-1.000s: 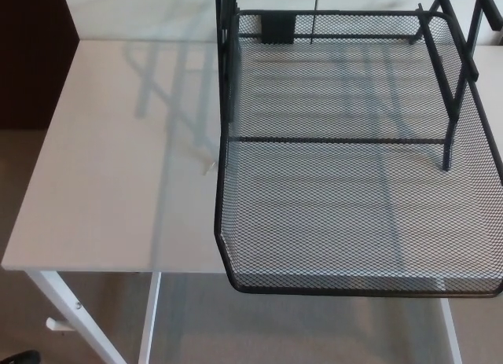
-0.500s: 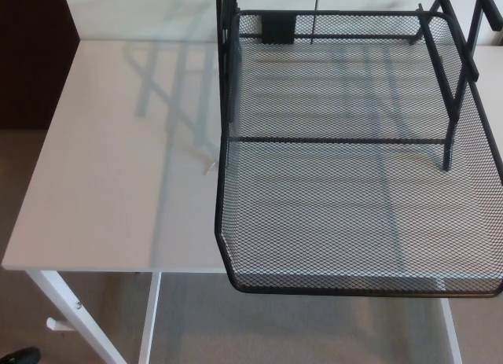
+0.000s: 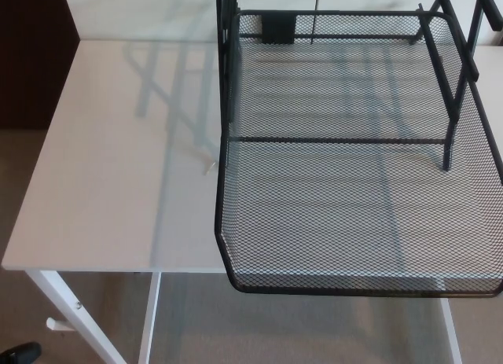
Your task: The robot walk towards a table in front and then pushes a layer of a file tray back to its original position using its right hand
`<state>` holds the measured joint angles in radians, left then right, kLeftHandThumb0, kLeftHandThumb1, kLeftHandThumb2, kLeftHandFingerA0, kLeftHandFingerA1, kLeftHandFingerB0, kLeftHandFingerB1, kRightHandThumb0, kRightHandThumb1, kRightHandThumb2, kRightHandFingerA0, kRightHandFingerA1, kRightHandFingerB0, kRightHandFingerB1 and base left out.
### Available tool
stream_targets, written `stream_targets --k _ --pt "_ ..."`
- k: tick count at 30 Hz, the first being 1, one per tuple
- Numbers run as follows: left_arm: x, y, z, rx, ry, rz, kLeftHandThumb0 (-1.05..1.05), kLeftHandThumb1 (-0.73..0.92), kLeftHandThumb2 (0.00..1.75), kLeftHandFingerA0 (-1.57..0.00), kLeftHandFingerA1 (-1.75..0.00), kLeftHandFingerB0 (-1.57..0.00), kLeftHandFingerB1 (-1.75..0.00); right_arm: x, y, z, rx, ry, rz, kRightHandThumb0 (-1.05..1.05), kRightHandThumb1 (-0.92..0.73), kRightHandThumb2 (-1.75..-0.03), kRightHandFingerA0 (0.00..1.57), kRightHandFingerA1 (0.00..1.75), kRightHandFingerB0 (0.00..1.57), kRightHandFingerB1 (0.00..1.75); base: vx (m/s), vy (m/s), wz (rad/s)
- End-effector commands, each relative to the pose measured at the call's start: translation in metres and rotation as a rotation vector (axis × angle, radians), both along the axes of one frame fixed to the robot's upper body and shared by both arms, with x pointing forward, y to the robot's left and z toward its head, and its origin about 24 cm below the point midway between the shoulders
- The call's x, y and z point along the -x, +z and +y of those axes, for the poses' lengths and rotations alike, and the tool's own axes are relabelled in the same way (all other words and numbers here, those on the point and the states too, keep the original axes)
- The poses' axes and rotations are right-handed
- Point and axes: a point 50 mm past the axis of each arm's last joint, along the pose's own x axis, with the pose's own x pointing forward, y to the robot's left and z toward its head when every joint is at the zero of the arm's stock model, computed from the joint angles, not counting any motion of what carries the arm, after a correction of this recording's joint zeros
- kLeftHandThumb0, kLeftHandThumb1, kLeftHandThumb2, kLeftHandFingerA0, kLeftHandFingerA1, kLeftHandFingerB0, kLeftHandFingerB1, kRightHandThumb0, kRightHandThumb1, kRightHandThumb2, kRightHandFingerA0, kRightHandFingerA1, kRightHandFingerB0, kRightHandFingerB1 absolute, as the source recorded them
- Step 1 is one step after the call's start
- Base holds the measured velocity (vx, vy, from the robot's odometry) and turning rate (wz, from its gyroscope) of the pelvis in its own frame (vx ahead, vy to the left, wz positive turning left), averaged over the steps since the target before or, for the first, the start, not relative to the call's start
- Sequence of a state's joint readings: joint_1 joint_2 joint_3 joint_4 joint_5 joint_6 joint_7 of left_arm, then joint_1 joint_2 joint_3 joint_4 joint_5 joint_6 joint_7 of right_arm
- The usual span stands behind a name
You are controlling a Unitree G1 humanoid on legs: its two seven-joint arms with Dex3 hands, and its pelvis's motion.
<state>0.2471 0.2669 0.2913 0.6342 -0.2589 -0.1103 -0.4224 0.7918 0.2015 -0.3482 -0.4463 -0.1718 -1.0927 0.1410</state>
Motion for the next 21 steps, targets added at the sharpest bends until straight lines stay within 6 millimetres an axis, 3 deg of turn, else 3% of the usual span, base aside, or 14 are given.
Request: stream_targets --k 1,3,7,10,21 --pt "-0.009 0.009 0.009 -0.016 -0.004 -0.014 -0.18 0.53 0.56 -0.58 -0.43 -0.52 -0.38 -0.033 -0.003 0.044 0.359 0.16 -0.01 -0.58 -0.36 -0.72 0.0 0.14 0.03 0.26 0.0 0.0 0.0" --pt "-0.009 0.01 0.009 -0.011 -0.002 -0.017 -0.18 0.53 0.56 -0.58 -0.43 -0.52 -0.38 -0.042 -0.005 0.049 0.371 0.169 -0.014 -0.57 -0.35 -0.73 0.0 0.18 0.07 0.28 0.0 0.0 0.0" --pt "-0.009 0.01 0.008 -0.018 0.0 -0.016 -0.23 0.48 0.62 -0.57 -0.47 -0.52 -0.43 -0.052 -0.01 0.055 0.419 0.181 0.032 -0.57 -0.34 -0.68 0.0 0.05 0.11 0.12 0.0 0.0 0.0" --pt "-0.012 0.011 0.009 -0.019 -0.007 -0.02 -0.23 0.48 0.62 -0.57 -0.48 -0.51 -0.43 -0.062 -0.017 0.058 0.464 0.184 0.076 -0.55 -0.34 -0.68 0.0 0.05 0.1 0.11 0.0 0.0 0.0" --pt "-0.013 0.011 0.008 -0.02 -0.009 -0.023 -0.23 0.49 0.61 -0.57 -0.47 -0.5 -0.43 -0.067 -0.019 0.061 0.484 0.176 0.082 -0.52 -0.33 -0.67 0.0 0.06 0.1 0.12 0.0 0.0 0.0"
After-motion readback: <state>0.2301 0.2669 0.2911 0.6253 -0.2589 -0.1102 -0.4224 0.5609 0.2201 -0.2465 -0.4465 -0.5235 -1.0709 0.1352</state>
